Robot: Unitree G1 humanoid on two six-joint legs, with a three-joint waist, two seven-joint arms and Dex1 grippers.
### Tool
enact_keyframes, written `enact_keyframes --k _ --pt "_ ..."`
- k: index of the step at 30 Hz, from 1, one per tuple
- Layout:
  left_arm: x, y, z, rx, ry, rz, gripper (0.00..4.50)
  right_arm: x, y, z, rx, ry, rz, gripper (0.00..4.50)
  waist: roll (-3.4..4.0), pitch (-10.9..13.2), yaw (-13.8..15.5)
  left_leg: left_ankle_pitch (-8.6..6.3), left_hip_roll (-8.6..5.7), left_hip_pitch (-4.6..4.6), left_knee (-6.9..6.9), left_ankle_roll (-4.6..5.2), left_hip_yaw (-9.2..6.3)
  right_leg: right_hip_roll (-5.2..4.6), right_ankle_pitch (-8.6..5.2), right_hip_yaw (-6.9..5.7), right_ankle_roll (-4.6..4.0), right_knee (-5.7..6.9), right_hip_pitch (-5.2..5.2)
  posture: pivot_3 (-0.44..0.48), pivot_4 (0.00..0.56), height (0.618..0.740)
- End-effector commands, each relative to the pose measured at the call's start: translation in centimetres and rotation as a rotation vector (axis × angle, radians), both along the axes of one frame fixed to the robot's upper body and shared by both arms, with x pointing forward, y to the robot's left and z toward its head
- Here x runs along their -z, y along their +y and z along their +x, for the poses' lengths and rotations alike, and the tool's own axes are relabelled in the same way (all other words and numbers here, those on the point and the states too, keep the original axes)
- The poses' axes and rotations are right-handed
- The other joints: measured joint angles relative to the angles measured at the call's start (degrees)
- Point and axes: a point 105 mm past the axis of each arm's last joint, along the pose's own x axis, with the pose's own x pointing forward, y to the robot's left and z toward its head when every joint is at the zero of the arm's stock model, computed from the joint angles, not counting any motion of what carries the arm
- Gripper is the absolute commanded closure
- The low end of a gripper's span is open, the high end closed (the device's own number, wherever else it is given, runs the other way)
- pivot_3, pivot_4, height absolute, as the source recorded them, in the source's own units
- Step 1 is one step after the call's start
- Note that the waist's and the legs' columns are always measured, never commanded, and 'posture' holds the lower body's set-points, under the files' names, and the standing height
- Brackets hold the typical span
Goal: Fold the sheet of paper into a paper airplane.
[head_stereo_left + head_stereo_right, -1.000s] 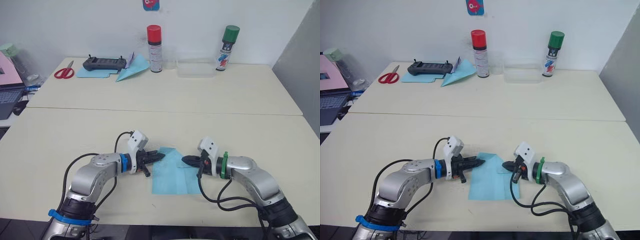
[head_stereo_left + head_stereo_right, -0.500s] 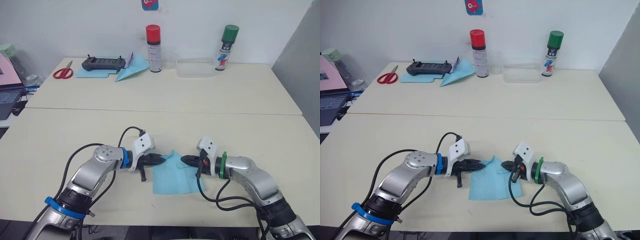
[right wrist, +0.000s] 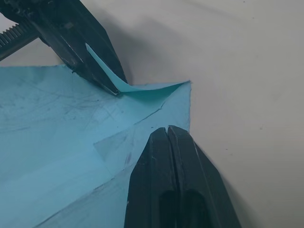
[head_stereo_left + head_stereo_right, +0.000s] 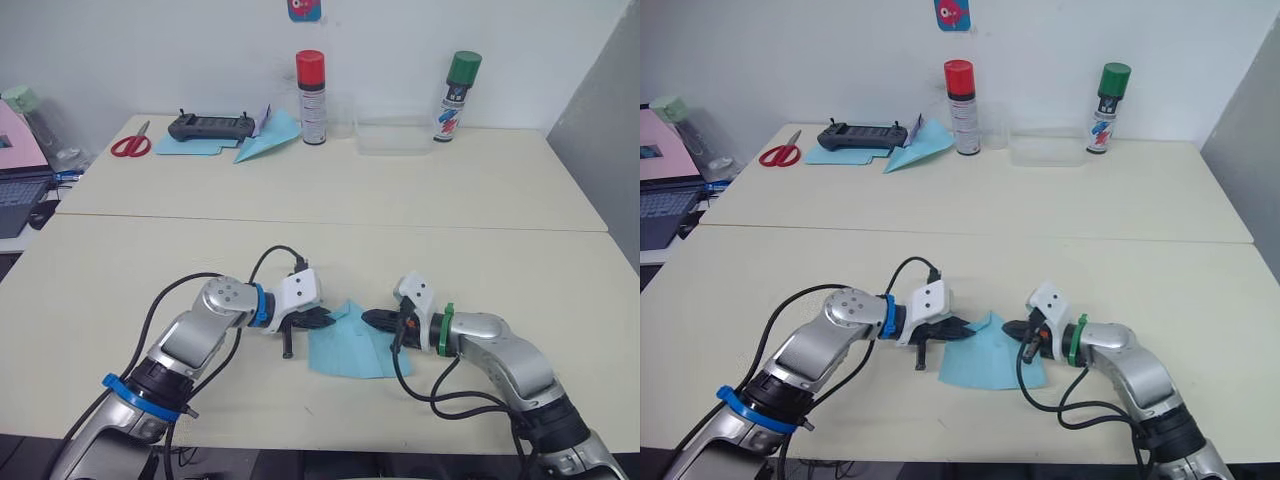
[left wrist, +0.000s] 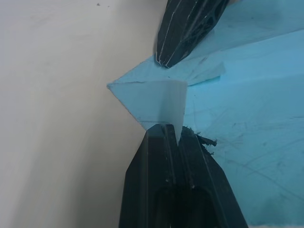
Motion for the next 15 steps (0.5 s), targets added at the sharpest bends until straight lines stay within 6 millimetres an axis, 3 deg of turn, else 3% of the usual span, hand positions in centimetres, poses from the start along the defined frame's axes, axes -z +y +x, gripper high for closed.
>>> enact_keyframes --k 1,8,15 --pt "0.7 -0.5 -0.3 0.036 0.009 0.032 4.47 -1.3 0.4 1.4 0.077 -0.007 0.084 4.5 0.01 0.0 0.0 0.0 0.0 0.0 0.0 0.0 -0.01 0.0 0.0 0.0 0.0 0.01 0.0 0.0 0.15 0.74" --pt "0.8 -0.2 0.1 0.028 -0.011 0.047 4.47 -3.1 1.9 2.4 0.085 -0.032 0.166 4.5 0.24 0.2 0.1 0.0 -0.02 -0.14 -0.01 0.01 -0.04 0.0 0.0 -0.02 0.01 0.0 -0.11 0.0 0.15 0.74" --pt "0.5 -0.4 0.6 0.031 -0.04 0.046 4.47 -1.2 2.6 1.9 0.032 0.012 0.085 4.5 0.27 0.2 0.5 0.0 -0.04 -0.14 0.01 0.0 -0.05 0.0 0.0 -0.03 0.01 0.03 -0.1 0.0 0.15 0.74"
